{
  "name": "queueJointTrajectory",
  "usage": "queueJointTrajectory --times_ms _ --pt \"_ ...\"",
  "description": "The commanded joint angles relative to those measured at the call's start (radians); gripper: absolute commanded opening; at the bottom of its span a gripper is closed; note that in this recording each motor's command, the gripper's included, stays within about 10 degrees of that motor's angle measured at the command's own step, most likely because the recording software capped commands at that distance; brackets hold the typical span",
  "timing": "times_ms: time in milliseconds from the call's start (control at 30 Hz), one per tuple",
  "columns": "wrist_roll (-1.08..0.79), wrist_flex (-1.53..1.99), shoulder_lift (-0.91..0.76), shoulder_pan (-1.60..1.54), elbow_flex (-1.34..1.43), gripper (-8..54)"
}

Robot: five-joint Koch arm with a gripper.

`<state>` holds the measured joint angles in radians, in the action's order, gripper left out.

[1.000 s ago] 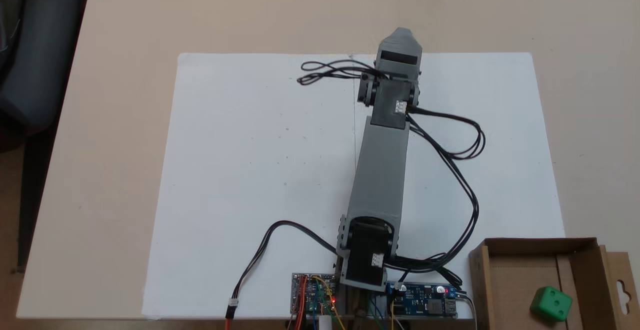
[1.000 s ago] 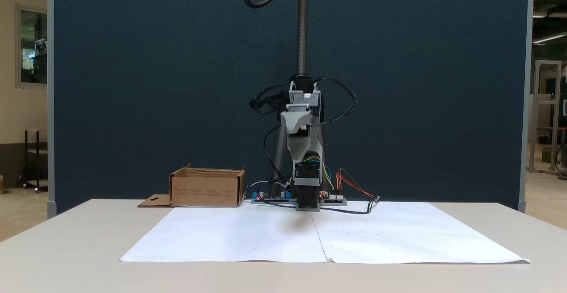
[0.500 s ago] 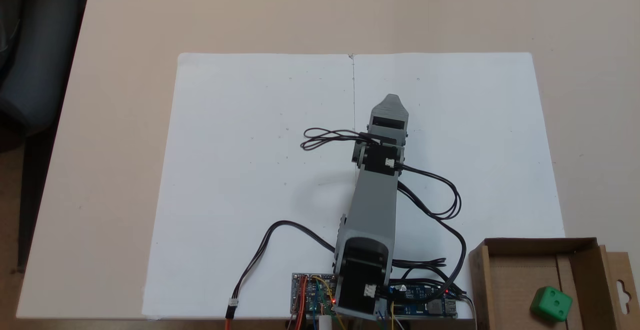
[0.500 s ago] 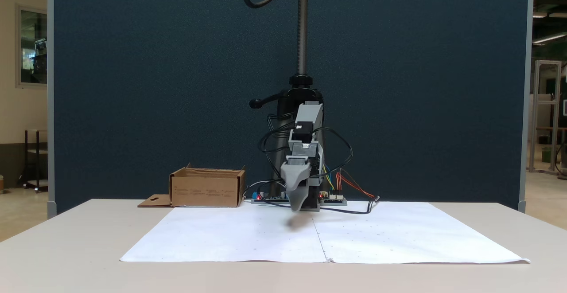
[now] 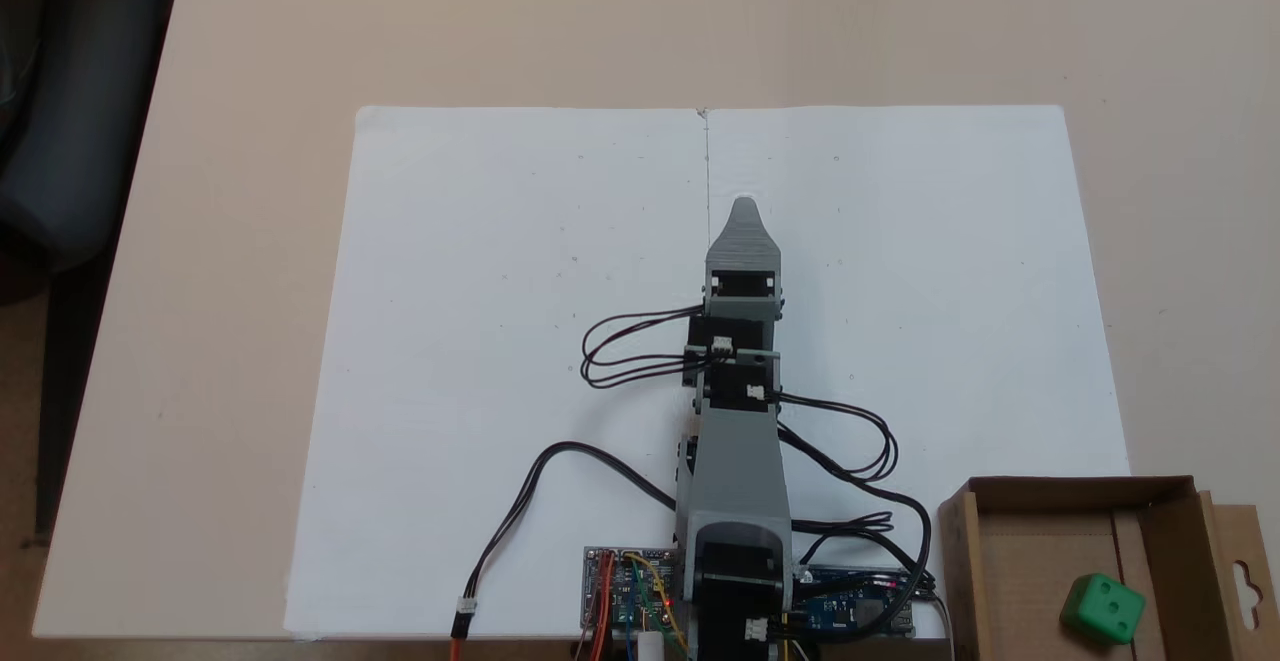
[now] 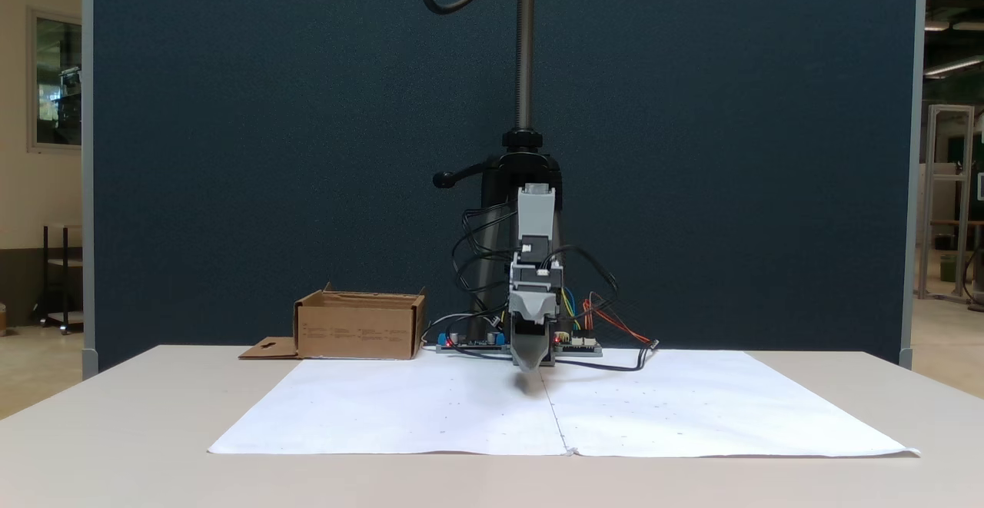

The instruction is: Grasp a green dice and put it in the bin.

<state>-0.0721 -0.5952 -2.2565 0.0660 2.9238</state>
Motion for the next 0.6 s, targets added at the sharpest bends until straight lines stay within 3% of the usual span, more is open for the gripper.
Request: queueJointTrajectory --times_ms 0,200,567 --pt "-0.075 -0.167 -0.117 0.009 0.038 43.1" --pt "-0.075 -0.371 -0.117 0.005 0.210 43.1" --pt "-0.121 -0.730 -0.117 0.015 0.212 43.0"
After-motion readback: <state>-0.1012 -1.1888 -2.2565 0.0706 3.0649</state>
